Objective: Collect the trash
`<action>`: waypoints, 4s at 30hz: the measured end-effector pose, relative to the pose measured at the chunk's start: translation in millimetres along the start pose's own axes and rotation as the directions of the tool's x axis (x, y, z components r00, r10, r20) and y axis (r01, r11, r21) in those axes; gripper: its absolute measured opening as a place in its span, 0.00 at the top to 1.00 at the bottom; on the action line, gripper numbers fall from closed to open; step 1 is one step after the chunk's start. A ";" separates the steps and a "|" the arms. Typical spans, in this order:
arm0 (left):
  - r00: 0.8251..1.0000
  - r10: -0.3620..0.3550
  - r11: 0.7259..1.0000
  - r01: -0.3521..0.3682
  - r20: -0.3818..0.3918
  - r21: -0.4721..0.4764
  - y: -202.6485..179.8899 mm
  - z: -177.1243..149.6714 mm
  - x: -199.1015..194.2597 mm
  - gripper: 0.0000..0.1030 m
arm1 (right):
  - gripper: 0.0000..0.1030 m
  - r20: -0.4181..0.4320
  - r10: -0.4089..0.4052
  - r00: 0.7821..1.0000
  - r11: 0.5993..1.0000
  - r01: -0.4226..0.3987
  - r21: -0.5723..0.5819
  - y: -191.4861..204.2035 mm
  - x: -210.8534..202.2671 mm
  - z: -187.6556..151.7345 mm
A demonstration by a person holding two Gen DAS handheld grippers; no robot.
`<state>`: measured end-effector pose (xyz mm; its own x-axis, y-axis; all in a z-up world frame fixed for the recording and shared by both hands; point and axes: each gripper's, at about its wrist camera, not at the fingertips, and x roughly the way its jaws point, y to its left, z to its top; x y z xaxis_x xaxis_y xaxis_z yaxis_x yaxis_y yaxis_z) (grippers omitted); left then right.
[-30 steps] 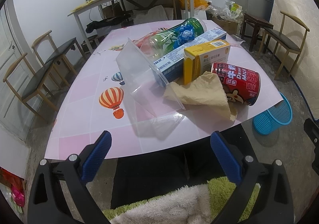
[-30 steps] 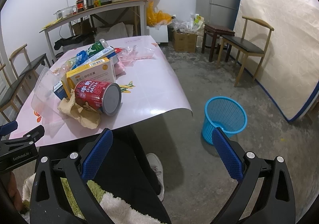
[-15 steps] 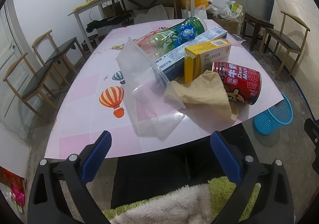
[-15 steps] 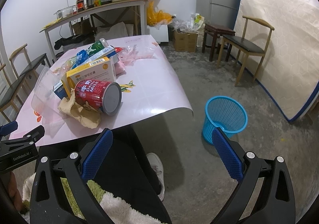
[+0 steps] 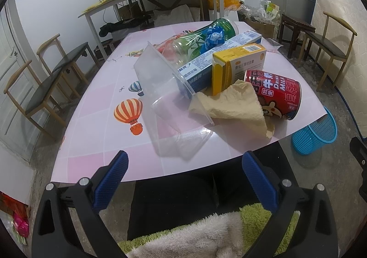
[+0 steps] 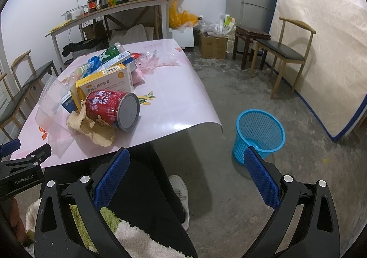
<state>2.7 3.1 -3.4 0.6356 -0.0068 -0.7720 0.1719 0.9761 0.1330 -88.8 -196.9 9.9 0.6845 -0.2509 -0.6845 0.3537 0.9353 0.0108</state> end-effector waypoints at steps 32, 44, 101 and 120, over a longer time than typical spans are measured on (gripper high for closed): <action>1.000 -0.012 1.000 0.012 -0.001 -0.004 4.5 -6.3 3.2 0.06 | 0.07 -0.010 0.007 1.000 1.000 -0.007 -0.008 1.2 4.2 -2.4; 0.996 -0.063 0.995 0.068 0.068 -0.070 38.9 3.7 2.0 0.06 | 0.07 0.039 0.032 0.999 0.999 -0.031 -0.045 7.7 11.0 15.6; 0.903 -0.405 0.825 0.292 0.145 0.483 -42.4 18.8 17.4 0.36 | 0.39 0.202 0.300 0.932 0.863 -0.175 -0.474 69.9 115.4 74.1; 0.922 -0.384 0.791 0.359 -0.055 0.495 -44.5 135.6 21.5 0.42 | 0.38 0.016 0.529 0.849 0.836 -0.518 -0.179 33.5 138.0 100.2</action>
<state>110.8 -69.9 58.3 0.4789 -0.3688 -0.7966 0.7367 0.6624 0.1362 81.4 -225.3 -11.2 0.7779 0.2779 -0.5636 -0.1728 0.9569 0.2334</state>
